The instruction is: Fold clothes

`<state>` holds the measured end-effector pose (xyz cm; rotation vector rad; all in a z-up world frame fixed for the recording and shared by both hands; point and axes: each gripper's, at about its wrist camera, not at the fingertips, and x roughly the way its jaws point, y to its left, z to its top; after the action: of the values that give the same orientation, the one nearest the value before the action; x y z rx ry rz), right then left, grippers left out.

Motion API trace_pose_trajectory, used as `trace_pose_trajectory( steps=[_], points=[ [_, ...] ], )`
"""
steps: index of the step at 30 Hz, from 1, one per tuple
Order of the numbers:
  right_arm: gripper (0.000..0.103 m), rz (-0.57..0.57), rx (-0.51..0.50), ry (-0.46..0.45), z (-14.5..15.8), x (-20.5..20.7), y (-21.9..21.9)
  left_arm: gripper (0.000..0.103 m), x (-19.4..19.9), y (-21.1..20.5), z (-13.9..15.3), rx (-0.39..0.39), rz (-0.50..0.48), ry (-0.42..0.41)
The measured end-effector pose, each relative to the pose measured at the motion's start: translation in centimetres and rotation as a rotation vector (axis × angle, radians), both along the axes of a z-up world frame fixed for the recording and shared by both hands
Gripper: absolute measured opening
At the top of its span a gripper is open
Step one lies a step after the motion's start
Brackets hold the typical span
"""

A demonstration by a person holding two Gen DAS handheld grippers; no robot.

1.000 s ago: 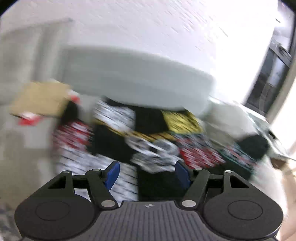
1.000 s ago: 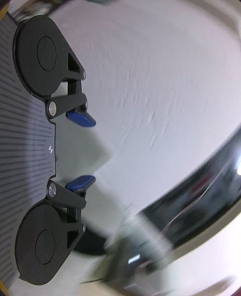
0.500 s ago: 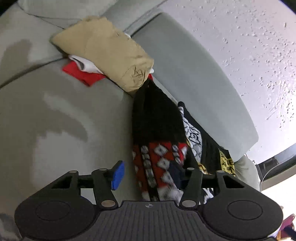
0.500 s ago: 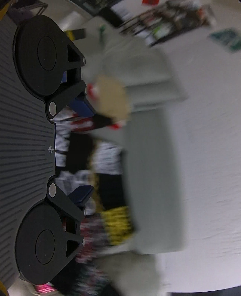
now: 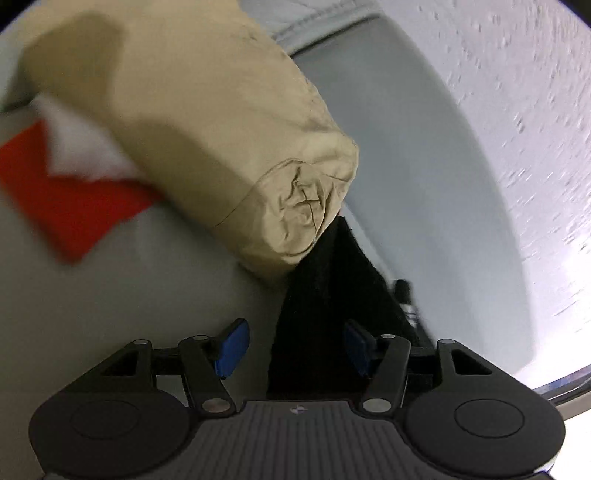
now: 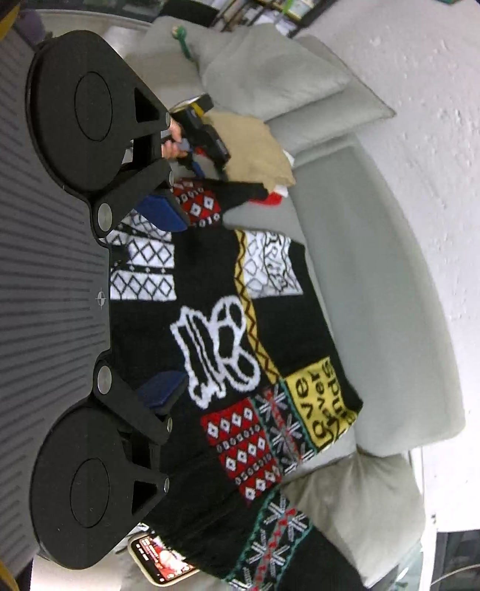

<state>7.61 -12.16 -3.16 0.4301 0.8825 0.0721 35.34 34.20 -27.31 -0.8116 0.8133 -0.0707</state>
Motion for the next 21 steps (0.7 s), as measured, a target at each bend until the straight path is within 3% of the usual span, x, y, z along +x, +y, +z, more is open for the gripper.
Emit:
trace_pose_trajectory(
  steps=[1,2,3,6,8,13,16,21],
  points=[
    [0.087,-0.002,-0.004,-0.002,-0.1,0.2,0.0,0.047,0.7,-0.6,0.3,0.045,-0.015,0.01],
    [0.087,-0.004,-0.007,-0.004,-0.1,0.4,0.0,0.023,1.2,-1.3,0.7,0.079,-0.036,0.019],
    [0.087,-0.009,-0.012,-0.018,0.1,0.5,0.0,0.008,1.5,-1.8,1.2,0.109,-0.055,0.027],
    [0.086,-0.029,-0.036,-0.097,1.7,0.0,-0.2,0.007,0.0,-2.9,4.7,0.253,-0.081,-0.069],
    [0.086,-0.043,-0.053,-0.157,3.0,-0.8,-0.6,0.007,-2.7,-2.8,7.8,0.334,-0.074,-0.197],
    [0.086,-0.068,-0.07,-0.277,5.0,-2.2,-1.0,0.007,-10.9,0.7,12.8,0.356,0.124,-0.411],
    [0.086,-0.077,-0.068,-0.303,5.3,-2.2,-0.8,0.007,-13.1,3.4,11.6,0.36,0.22,-0.352],
    [0.087,-0.01,-0.044,-0.26,4.1,-0.2,1.2,0.012,-13.4,6.9,4.1,0.308,0.304,-0.018]
  ],
)
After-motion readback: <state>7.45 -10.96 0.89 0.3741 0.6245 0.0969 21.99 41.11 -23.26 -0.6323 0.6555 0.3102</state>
